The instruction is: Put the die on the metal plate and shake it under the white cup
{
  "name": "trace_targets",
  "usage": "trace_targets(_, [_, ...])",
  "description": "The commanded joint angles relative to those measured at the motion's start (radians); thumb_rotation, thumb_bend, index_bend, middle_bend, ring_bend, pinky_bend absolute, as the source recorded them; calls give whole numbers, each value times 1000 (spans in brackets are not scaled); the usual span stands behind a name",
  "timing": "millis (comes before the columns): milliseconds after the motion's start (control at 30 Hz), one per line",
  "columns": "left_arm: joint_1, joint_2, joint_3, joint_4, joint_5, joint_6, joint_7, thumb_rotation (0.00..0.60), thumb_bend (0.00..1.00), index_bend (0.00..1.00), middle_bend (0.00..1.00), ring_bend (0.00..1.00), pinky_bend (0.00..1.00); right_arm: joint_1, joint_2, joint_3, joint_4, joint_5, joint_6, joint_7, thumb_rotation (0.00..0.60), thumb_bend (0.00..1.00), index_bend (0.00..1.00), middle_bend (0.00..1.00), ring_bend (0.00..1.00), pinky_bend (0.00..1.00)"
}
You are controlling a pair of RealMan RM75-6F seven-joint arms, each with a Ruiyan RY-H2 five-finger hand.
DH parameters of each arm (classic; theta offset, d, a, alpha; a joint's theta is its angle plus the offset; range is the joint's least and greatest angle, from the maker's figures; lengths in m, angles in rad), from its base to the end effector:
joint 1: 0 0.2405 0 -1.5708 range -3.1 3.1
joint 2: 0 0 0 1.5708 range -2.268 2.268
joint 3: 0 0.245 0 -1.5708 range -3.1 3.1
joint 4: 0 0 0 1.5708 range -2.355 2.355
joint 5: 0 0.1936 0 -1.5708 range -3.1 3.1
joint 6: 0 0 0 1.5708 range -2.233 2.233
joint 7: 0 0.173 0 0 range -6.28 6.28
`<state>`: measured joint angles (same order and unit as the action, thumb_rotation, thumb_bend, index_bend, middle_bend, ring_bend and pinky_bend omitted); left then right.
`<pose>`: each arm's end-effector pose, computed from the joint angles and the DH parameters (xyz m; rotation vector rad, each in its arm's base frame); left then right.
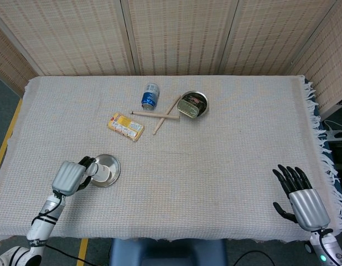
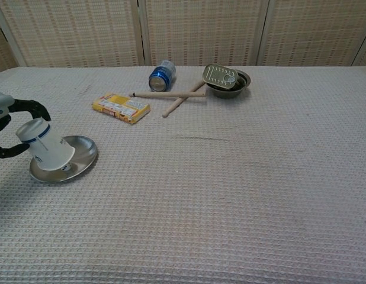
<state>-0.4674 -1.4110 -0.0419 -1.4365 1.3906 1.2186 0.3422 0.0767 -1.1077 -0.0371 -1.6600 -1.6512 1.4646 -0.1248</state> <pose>-0.2288 0.3058 0.0523 -1.7648 -0.6811 -0.7966 -0.2731 -0.1850 0.1420 1.5996 -0.8479 0.8484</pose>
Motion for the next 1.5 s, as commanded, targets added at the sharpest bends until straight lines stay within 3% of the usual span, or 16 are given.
trace_targets(33, [-3, -6, 1, 1, 1, -11, -2, 600, 424, 648, 892, 811, 964, 2, -1, 1, 2, 3, -5, -1, 545, 196, 0, 0, 0, 0])
trace_targets(367, [-5, -51, -1, 59, 1, -15, 72, 600, 423, 657, 897, 811, 962, 4, -3, 5, 2, 12, -11, -5, 544, 196, 0, 0, 0, 0])
trace_targets(767, [0, -110, -37, 166, 11, 57, 171, 600, 424, 667, 914, 826, 968, 7, -3, 3, 0, 15, -23, -13, 545, 196, 0, 0, 0, 0])
trace_targets(1167, [3, -44, -5, 48, 6, -17, 116, 600, 426, 667, 914, 826, 968, 3, -1, 3, -1, 9, -11, -8, 544, 196, 0, 0, 0, 0])
trace_targets(1333, [-8, 18, 14, -49, 3, -96, -8, 600, 425, 668, 917, 826, 968, 3, 0, 3, 0, 10, -12, -8, 545, 196, 0, 0, 0, 0])
trace_targets(1500, [-9, 25, 17, -48, 37, -79, -35, 600, 426, 669, 917, 826, 968, 3, -2, 4, 0, 12, -13, -10, 544, 196, 0, 0, 0, 0])
